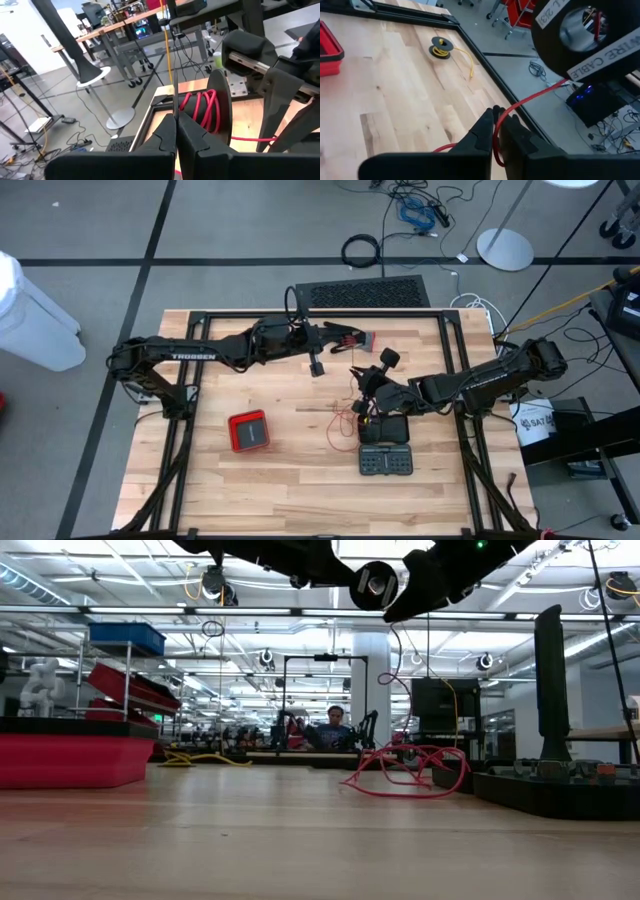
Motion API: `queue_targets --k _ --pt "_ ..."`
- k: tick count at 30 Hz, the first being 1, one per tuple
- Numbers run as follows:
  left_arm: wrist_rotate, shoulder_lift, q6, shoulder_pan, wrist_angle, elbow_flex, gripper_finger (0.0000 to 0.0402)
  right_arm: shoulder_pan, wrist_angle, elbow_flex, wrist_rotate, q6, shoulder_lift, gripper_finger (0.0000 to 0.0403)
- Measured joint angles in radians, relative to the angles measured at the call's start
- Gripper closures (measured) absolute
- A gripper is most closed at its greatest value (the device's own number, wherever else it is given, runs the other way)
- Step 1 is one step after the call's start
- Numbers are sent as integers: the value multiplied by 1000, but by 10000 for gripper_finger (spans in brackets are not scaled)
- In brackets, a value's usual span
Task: Coil cords
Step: Coil the red wire onto the spool
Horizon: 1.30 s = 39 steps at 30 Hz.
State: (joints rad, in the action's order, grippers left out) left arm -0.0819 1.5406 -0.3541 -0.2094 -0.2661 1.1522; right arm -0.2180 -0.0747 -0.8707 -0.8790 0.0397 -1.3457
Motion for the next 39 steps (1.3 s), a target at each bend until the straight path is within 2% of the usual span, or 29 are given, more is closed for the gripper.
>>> queue_targets --k 4,12,20,26,32,39 --pt "13 0 0 -8 3 0 402 0 -14 0 44 16 0 379" --pt "20 0 0 -10 4 0 402 0 -17 0 47 40 0 358" --pt "22 0 1 -11 -4 0 402 7 16 0 41 46 -37 398" --pt "28 6 10 -3 -43 0 402 64 189 0 62 13 -121 402" --pt "-40 38 -29 26 -19 0 402 94 305 -3 100 -54 -142 402" --pt "-91 101 -103 44 -11 0 401 90 302 -5 101 -67 -113 403"
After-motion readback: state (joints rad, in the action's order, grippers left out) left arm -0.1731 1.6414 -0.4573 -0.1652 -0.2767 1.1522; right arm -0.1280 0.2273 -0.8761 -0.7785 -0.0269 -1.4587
